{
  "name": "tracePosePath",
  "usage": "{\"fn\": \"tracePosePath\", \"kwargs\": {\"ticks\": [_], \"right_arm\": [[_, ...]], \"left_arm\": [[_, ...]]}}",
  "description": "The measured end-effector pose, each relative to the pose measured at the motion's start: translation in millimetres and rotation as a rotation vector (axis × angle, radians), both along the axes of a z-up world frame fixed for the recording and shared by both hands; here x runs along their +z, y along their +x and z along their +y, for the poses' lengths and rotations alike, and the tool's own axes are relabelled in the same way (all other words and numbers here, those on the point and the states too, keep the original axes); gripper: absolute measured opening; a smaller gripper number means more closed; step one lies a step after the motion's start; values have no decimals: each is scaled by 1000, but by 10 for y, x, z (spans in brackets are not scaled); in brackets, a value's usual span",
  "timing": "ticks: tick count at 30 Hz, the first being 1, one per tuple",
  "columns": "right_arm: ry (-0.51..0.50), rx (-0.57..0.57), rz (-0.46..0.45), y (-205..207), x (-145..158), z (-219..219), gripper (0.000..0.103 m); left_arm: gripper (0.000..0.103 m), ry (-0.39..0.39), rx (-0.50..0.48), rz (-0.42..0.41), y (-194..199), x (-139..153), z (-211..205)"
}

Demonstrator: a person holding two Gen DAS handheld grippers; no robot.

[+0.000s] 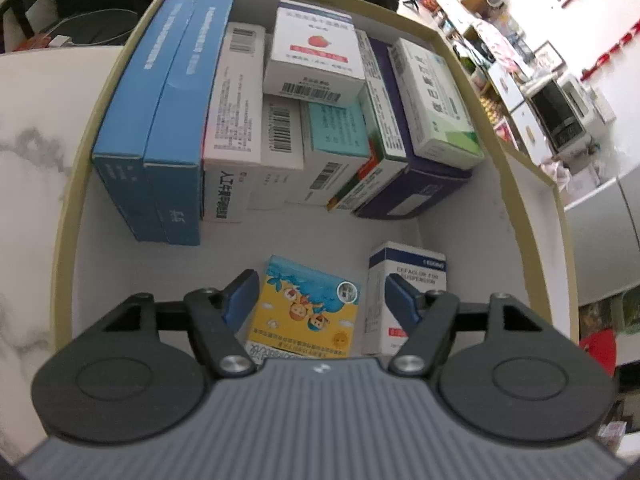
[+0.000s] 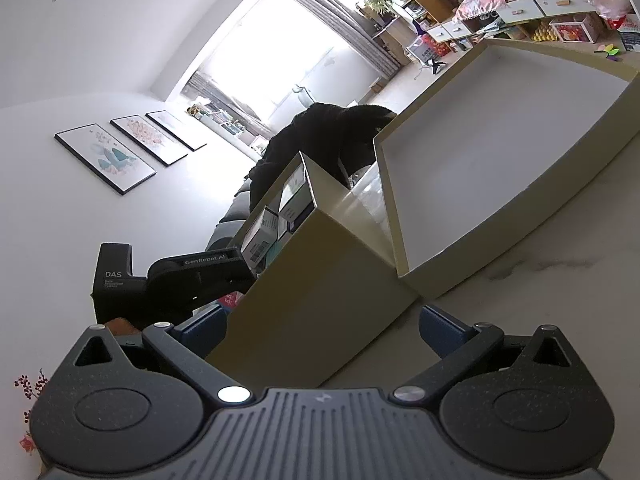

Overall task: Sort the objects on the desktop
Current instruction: 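Withdraw the left gripper up out of the cardboard box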

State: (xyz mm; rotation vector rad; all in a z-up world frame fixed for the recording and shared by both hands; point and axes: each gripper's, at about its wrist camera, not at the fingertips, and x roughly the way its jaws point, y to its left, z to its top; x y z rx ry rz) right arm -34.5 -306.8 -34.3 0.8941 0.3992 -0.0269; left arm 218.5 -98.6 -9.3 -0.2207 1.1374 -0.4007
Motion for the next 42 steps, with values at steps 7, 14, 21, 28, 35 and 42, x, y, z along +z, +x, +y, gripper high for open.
{"fn": "tracePosePath", "kwargs": {"ticks": [7, 14, 21, 28, 35, 42], "right_arm": [[-17, 8, -14, -40, 69, 41, 103], [-28, 5, -20, -62, 131, 93, 103], [-49, 2, -4, -55, 208, 214, 103], [-52, -14, -1, -91, 213, 244, 103], [-32, -44, 16, -110, 184, 134, 103], [-3, -118, 45, -162, 113, -144, 103]], "left_arm": [[76, -14, 5, -39, -73, 63, 62], [81, -55, 5, -81, -184, 145, 175], [93, -166, -84, -107, -322, 260, 262], [101, -204, -161, -150, -501, 373, 239], [103, -184, -199, -239, -725, 430, 276], [103, -140, -236, -343, -960, 426, 244]]}}
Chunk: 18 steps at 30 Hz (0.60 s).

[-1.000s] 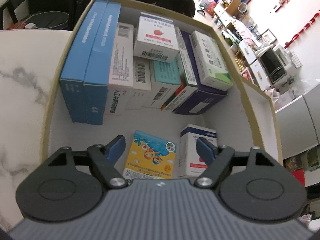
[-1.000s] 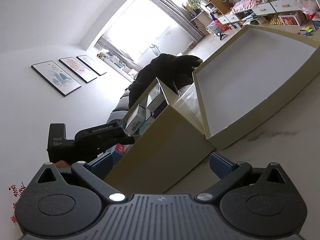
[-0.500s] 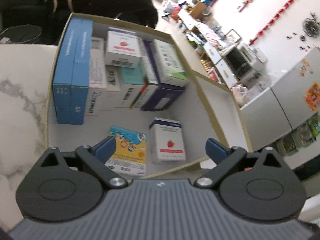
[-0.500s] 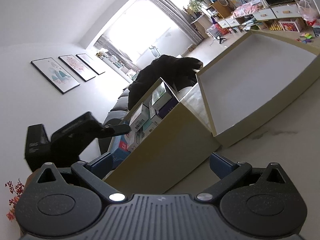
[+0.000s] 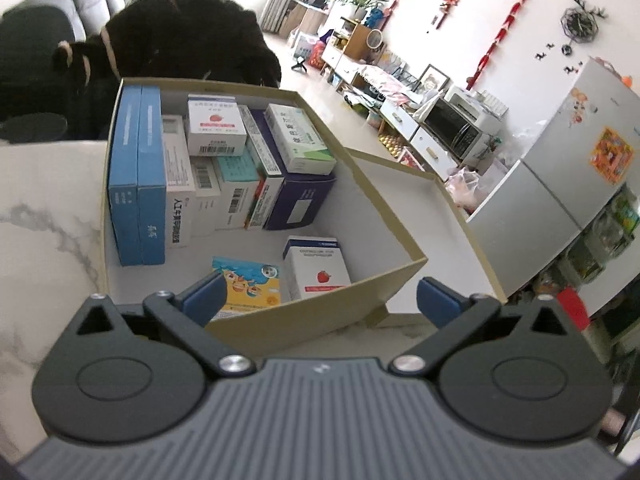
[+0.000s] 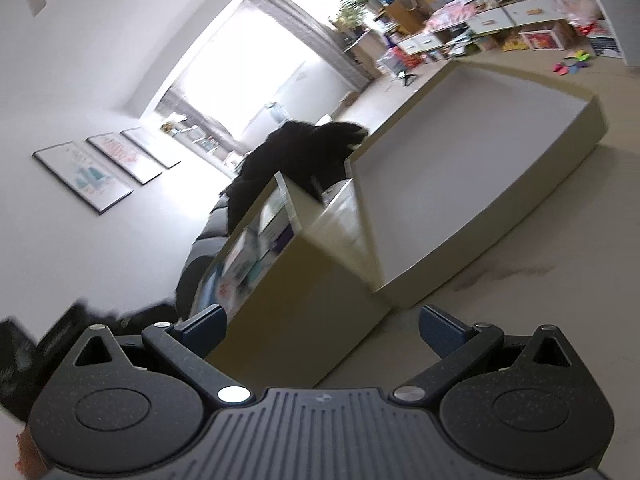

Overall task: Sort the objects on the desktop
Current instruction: 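Withdraw the left gripper up out of the cardboard box, then grasp the edge of the white box lid with the right gripper and lift it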

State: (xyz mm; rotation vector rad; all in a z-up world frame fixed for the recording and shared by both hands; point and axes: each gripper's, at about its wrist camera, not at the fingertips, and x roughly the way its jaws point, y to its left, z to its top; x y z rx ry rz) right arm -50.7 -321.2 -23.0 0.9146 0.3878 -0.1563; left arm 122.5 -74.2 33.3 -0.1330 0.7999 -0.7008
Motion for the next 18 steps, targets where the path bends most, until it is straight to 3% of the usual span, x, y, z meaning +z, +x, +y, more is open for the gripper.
{"fn": "tracePosePath", "kwargs": {"ticks": [7, 18], "right_arm": [[-13, -148, 38, -97, -83, -490, 103], [4, -310, 114, -76, -360, -1120, 102]], "left_arm": [[103, 50, 14, -125, -226, 43, 71], [103, 61, 48, -165, -403, -33, 198]]}}
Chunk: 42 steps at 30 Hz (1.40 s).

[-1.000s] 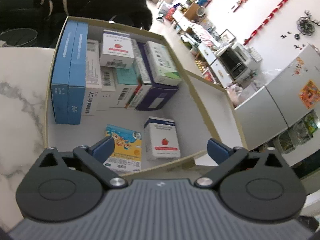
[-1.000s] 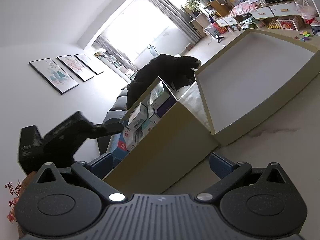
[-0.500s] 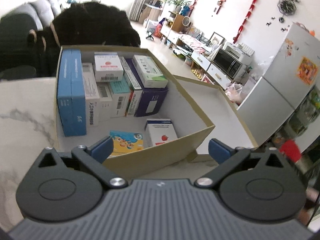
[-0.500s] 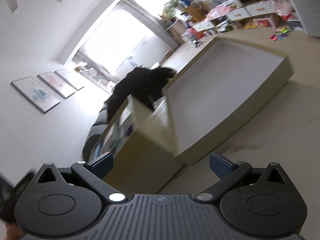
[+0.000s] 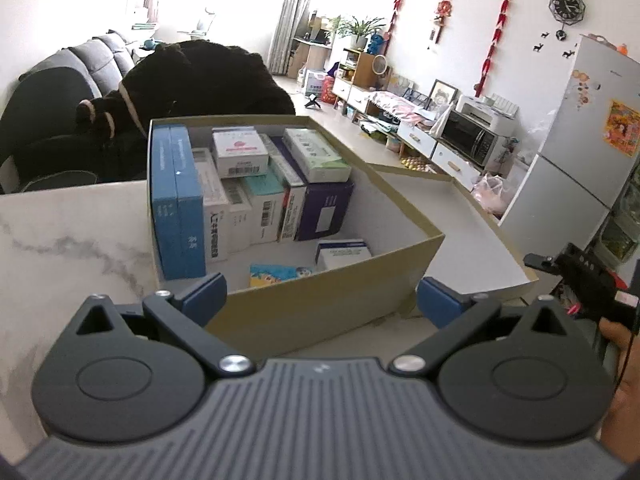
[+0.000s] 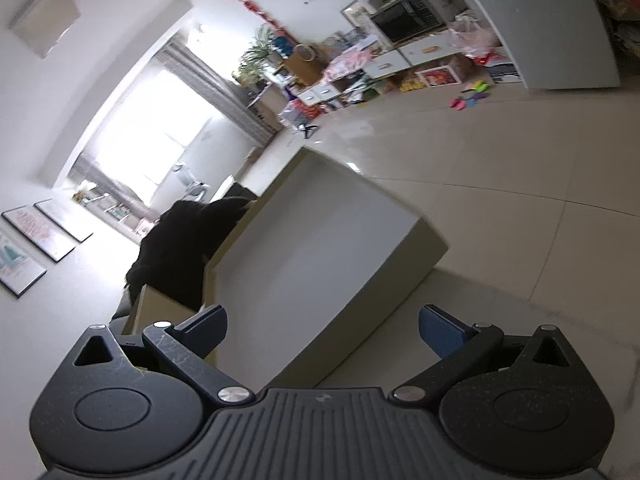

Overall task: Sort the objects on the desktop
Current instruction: 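Grasp the edge of the white box lid with the right gripper and lift it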

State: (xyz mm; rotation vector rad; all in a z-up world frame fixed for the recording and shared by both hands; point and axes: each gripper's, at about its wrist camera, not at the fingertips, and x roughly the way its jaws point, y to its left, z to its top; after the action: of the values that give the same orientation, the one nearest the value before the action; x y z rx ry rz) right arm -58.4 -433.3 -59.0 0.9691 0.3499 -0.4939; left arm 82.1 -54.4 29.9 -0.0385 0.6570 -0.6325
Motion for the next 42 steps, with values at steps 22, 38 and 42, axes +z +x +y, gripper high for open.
{"fn": "tracePosePath", "kwargs": {"ticks": [22, 38, 42], "right_arm": [[13, -71, 128, 383, -317, -584, 85], [55, -163, -4, 212, -373, -521, 46], [71, -174, -121, 97, -235, -531, 46]], "left_arm": [[103, -10, 57, 35, -64, -44, 160], [103, -23, 73, 62, -49, -110, 213], [103, -28, 78, 66, -57, -112, 234]]}}
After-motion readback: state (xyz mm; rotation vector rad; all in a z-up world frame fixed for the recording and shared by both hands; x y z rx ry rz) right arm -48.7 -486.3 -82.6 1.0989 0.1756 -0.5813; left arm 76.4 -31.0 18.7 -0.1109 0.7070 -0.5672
